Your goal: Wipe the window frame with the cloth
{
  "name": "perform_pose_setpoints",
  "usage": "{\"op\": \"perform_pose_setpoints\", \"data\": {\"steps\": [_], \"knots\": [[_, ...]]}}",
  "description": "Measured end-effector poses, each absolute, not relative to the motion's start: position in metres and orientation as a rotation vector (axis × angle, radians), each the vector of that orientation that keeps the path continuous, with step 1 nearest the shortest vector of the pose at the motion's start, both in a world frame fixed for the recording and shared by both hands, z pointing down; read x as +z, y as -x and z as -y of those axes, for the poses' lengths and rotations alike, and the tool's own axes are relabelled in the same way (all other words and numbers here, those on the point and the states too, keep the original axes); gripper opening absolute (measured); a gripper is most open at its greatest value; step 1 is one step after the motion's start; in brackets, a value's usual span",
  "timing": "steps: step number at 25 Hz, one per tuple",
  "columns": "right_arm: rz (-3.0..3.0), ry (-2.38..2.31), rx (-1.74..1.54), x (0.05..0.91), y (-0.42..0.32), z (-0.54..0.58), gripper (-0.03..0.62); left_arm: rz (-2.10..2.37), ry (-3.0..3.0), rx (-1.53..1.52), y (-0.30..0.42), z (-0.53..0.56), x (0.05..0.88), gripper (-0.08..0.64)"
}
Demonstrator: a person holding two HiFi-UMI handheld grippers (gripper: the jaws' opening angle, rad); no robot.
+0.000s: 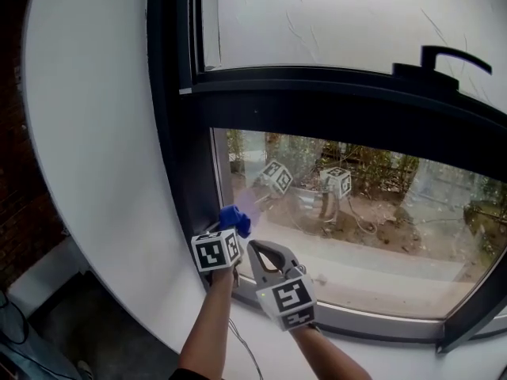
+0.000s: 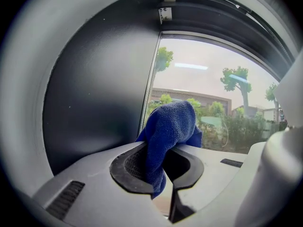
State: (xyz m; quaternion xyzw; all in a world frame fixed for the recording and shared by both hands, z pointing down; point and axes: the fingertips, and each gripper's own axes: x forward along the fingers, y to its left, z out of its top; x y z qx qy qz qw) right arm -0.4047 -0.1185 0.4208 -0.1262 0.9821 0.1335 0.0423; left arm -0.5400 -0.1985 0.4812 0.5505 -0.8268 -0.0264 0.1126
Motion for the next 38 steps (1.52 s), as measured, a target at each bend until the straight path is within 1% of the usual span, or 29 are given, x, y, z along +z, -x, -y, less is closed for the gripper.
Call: {"op": "perform_pose_setpoints", "data": {"steps": [3, 7, 11, 17, 21, 25, 31, 38], "knots": [[-3.028, 0.337, 0.447, 0.408, 0.401, 0.117, 0.006, 2.441, -1.569, -0.051, 0.535, 0.193, 0.478, 0.051], [-3.02, 0.299, 0.457, 0.366, 0.398, 0.126, 0.006, 2.458, -1.526, 0.014, 0.53, 0.203, 0.453, 0.051], [-3.024, 0.31, 0.389, 0.324, 0.397, 0.138, 0.006, 2.445, -1.479, -0.024, 0.54, 0.205, 0.426, 0.051], [-3.145, 0.304, 0.373, 0.292, 0.399, 0.134, 0.006, 2.394, -1.347, -0.058, 0.546, 0.202, 0.401, 0.051], [-3.221, 0.265, 0.308, 0.28, 0.399, 0.127, 0.006, 2.363, -1.275, -0.058, 0.548, 0.197, 0.393, 0.051], [-3.256, 0.258, 0.31, 0.265, 0.398, 0.121, 0.006, 2.375, -1.273, -0.07, 0.553, 0.2, 0.369, 0.051], [-3.266, 0.273, 0.308, 0.24, 0.406, 0.115, 0.006, 2.388, -1.296, 0.01, 0.552, 0.2, 0.345, 0.051], [-3.264, 0.251, 0.289, 0.23, 0.392, 0.105, 0.006, 2.522, -1.36, -0.089, 0.55, 0.192, 0.306, 0.051]]}}
